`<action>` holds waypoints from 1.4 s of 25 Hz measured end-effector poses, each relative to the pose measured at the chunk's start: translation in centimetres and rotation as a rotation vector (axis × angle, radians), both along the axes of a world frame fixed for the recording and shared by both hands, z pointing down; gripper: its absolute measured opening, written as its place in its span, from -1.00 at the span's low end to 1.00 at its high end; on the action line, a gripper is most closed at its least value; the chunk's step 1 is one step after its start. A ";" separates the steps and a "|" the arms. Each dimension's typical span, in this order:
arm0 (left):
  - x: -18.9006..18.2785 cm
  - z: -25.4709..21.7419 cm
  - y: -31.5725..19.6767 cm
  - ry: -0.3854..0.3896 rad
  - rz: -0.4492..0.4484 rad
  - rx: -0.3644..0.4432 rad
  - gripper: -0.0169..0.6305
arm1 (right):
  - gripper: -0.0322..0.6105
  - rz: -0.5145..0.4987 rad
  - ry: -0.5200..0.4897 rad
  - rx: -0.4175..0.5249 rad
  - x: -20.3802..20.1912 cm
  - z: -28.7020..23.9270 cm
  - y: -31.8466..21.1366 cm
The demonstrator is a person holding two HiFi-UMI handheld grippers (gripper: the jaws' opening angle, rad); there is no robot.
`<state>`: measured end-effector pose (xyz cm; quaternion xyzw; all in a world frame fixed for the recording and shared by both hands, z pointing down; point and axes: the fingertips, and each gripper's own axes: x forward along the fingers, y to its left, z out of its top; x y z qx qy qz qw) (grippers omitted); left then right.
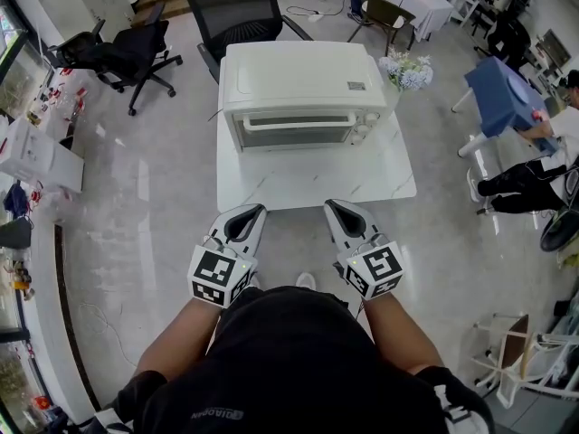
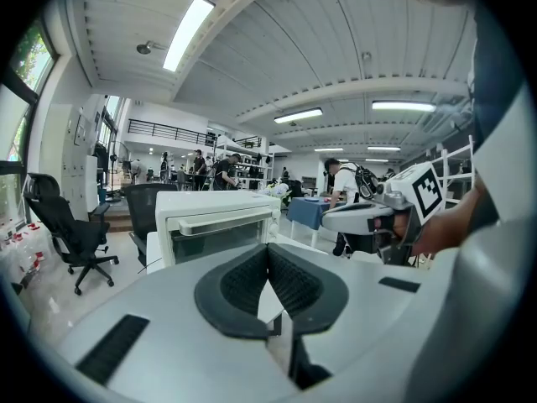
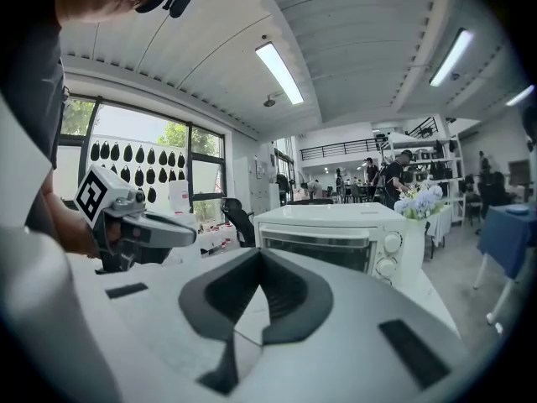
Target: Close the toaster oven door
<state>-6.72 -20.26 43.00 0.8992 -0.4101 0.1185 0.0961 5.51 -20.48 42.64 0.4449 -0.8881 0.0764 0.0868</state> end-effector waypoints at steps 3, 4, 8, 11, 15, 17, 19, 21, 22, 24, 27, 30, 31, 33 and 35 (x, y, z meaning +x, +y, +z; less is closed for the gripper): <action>0.0 -0.2 -0.1 -0.001 -0.001 0.005 -0.94 | -0.89 -0.006 -0.002 0.000 -0.1 -0.1 -0.1; 0.0 -0.2 -0.1 -0.001 -0.001 0.006 -0.94 | -0.89 -0.007 -0.003 0.000 -0.2 -0.1 -0.1; -0.1 -0.3 0.0 -0.003 0.000 0.005 -0.94 | -0.89 -0.007 -0.010 -0.001 -0.4 -0.2 -0.1; -0.1 -0.5 -0.1 0.002 0.000 0.004 -0.94 | -0.89 -0.010 -0.012 -0.005 -0.5 -0.3 0.0; 0.0 -0.7 -0.2 0.003 0.001 0.007 -0.94 | -0.89 -0.010 -0.013 -0.008 -0.5 -0.2 -0.2; -0.1 -0.6 -0.3 0.001 0.001 0.006 -0.94 | -0.89 -0.008 -0.013 -0.009 -0.5 -0.1 -0.3; -0.1 -0.5 -0.3 0.002 0.000 0.004 -0.94 | -0.89 -0.006 -0.013 -0.008 -0.5 -0.1 -0.3; -0.1 -0.5 -0.4 0.005 -0.002 0.000 -0.94 | -0.89 -0.004 -0.015 -0.007 -0.5 -0.2 -0.3; -0.1 -0.5 -0.5 0.007 -0.002 0.000 -0.94 | -0.89 -0.004 -0.016 -0.006 -0.5 -0.2 -0.4; -0.1 -0.6 -0.5 0.009 -0.001 0.001 -0.94 | -0.89 -0.004 -0.017 -0.006 -0.6 -0.1 -0.4; -0.2 -0.6 -0.6 0.008 0.001 0.005 -0.94 | -0.89 -0.004 -0.017 -0.005 -0.8 -0.1 -0.4; -0.3 -0.7 -0.8 0.005 0.000 0.004 -0.94 | -0.89 -0.004 -0.018 -0.003 -0.9 -0.2 -0.6; -0.3 -0.7 -0.8 0.004 0.000 0.004 -0.94 | -0.89 -0.004 -0.018 -0.003 -0.9 -0.3 -0.6; -0.3 -0.6 -0.9 0.004 0.000 0.003 -0.94 | -0.89 -0.005 -0.019 -0.003 -0.9 -0.3 -0.6; -0.1 -0.6 -0.9 0.006 0.001 0.004 -0.94 | -0.89 -0.005 -0.020 -0.002 -0.8 -0.2 -0.6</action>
